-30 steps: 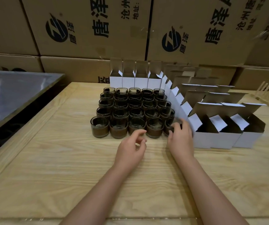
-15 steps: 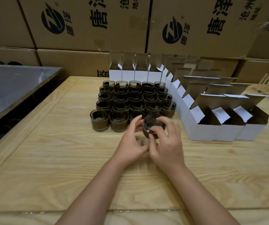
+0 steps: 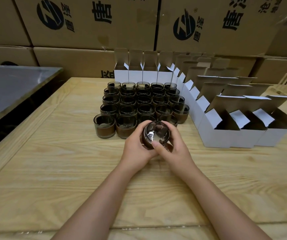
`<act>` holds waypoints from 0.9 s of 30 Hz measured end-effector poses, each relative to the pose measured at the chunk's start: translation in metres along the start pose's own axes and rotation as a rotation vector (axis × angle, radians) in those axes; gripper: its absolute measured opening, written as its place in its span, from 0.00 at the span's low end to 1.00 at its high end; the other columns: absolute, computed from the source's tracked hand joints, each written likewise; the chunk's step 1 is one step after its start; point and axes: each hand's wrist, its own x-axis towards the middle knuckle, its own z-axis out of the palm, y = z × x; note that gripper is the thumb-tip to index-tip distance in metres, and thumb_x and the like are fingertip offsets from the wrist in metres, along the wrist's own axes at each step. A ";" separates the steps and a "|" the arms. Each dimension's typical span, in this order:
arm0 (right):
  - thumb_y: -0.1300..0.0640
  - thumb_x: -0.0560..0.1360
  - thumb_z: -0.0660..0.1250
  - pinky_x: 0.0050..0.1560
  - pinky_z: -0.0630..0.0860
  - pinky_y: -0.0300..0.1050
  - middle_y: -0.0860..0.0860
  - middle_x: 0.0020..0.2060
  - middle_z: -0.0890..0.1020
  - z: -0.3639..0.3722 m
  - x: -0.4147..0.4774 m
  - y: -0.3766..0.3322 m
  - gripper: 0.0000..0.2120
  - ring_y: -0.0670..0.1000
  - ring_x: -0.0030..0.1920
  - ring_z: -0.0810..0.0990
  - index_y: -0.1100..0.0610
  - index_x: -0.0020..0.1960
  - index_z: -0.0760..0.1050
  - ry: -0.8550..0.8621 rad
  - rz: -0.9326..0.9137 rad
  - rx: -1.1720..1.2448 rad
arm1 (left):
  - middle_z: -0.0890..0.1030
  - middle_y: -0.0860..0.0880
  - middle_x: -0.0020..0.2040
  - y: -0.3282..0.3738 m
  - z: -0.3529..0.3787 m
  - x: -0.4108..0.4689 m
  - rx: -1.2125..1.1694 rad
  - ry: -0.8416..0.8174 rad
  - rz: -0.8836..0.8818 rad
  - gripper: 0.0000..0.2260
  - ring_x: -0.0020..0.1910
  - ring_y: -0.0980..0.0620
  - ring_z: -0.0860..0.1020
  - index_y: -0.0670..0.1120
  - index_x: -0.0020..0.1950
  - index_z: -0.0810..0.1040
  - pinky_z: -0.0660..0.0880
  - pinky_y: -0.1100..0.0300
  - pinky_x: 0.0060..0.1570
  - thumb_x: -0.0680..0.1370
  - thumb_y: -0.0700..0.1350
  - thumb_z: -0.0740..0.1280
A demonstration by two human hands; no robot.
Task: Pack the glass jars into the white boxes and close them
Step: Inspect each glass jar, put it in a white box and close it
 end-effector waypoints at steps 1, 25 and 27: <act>0.62 0.74 0.71 0.51 0.72 0.27 0.41 0.59 0.75 0.000 0.001 0.002 0.27 0.34 0.57 0.75 0.49 0.68 0.65 0.004 0.008 0.007 | 0.80 0.63 0.52 0.000 0.000 0.000 0.003 -0.002 0.006 0.32 0.50 0.63 0.80 0.65 0.58 0.71 0.75 0.70 0.46 0.64 0.39 0.80; 0.48 0.78 0.64 0.41 0.80 0.44 0.49 0.39 0.83 0.004 0.014 0.002 0.10 0.48 0.42 0.82 0.53 0.43 0.73 0.314 0.198 0.298 | 0.76 0.65 0.62 0.004 0.007 -0.004 0.070 -0.064 0.149 0.33 0.59 0.61 0.77 0.60 0.62 0.72 0.76 0.55 0.59 0.63 0.41 0.80; 0.51 0.80 0.62 0.44 0.79 0.49 0.51 0.40 0.82 0.002 0.014 0.000 0.09 0.49 0.43 0.82 0.53 0.43 0.74 0.258 0.202 0.346 | 0.75 0.65 0.63 0.004 0.007 -0.003 0.039 -0.042 0.135 0.33 0.59 0.60 0.78 0.62 0.61 0.71 0.76 0.52 0.59 0.62 0.42 0.81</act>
